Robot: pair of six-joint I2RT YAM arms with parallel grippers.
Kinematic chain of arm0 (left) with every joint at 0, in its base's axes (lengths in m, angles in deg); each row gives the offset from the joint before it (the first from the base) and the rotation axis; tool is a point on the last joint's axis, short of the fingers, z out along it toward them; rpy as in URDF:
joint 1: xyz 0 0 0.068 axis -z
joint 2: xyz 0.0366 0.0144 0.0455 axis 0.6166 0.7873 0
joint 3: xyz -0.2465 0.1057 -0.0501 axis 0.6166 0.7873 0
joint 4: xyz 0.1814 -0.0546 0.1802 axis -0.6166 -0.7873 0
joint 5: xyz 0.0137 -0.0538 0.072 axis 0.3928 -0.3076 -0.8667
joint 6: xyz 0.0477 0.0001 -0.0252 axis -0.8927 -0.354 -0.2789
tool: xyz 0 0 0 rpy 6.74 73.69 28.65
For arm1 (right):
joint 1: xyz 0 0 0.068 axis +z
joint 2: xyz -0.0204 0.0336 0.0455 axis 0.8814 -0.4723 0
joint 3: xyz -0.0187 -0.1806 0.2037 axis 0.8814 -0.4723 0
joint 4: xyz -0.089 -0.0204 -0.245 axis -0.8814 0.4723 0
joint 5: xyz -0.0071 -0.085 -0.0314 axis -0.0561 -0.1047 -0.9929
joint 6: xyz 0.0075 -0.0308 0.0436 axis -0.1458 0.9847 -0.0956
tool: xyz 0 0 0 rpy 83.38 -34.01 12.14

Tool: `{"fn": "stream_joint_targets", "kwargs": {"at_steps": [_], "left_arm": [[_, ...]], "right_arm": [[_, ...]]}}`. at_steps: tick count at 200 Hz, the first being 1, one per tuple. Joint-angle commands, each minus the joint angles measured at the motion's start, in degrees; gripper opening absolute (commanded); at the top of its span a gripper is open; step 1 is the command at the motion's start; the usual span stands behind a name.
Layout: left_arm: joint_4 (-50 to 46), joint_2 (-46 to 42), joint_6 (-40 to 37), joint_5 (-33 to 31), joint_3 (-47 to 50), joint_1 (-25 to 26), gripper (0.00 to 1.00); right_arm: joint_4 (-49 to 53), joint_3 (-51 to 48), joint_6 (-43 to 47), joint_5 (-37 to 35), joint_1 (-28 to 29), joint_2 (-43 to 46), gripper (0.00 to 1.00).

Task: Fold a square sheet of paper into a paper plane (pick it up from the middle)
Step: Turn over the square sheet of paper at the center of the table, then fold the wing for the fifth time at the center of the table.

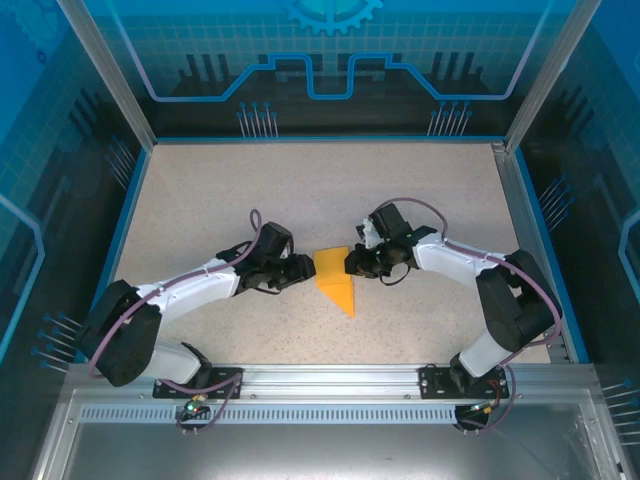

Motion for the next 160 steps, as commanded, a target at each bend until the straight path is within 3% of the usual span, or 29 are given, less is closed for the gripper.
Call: {"fn": "stream_joint_targets", "kwargs": {"at_steps": [1,108,160], "left_arm": [[2.08,2.48,3.3,1.46,-2.27,0.07,0.49],[-1.08,2.75,0.22,4.51,-4.48,0.12,0.49],[-3.56,2.72,-1.15,4.76,-5.82,0.1,0.49]], "right_arm": [[-0.7,0.36,1.28,2.11,-0.52,-1.57,0.17],[16.62,12.18,-6.21,-6.26,0.13,-1.84,0.22],[21.82,18.15,-4.7,-6.33,0.06,-1.93,0.24]]}}
